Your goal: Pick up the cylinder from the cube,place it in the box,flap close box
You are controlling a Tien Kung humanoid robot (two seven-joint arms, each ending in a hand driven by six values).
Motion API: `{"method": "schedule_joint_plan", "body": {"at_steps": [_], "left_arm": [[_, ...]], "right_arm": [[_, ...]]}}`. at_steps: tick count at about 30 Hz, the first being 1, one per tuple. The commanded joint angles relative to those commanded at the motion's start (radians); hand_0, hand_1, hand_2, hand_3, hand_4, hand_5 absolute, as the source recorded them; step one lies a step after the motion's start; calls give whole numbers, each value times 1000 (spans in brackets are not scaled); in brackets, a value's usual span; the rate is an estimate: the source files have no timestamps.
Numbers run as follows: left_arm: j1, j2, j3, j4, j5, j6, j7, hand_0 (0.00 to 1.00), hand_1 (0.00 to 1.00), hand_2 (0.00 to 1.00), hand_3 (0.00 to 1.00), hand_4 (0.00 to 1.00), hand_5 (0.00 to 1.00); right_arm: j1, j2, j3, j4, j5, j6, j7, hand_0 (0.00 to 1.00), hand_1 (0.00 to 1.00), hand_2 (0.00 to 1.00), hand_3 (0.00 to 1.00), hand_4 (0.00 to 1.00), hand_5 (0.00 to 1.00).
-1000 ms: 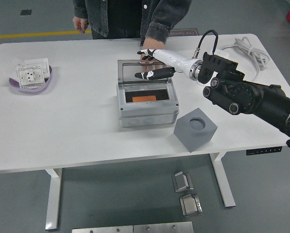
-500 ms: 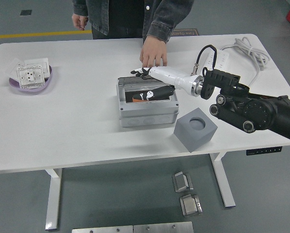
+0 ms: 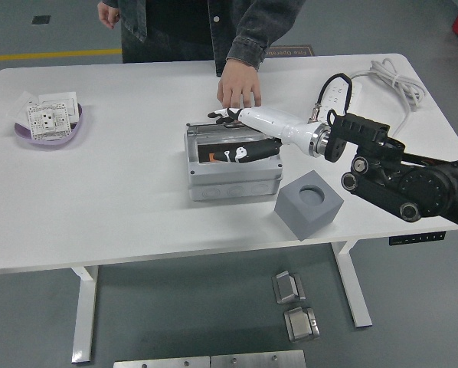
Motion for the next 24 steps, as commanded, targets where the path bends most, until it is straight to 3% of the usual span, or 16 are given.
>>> {"method": "schedule_joint_plan", "body": {"at_steps": [16, 20, 24], "left_arm": [[6, -7, -14, 1, 16, 0, 4, 652, 662, 560, 598, 602, 257], [7, -8, -28, 3, 34, -1, 8, 652, 662, 560, 598, 602, 257], [16, -10, -70, 8, 81, -2, 20, 652, 662, 560, 598, 603, 258]], "right_arm": [[-74, -14, 44, 32, -51, -17, -2, 894, 790, 852, 965, 883, 826], [-103, -41, 111, 47, -94, -22, -9, 894, 790, 852, 965, 883, 826], [-172, -98, 210, 78, -166, -28, -20, 896, 792, 851, 967, 882, 823]]}}
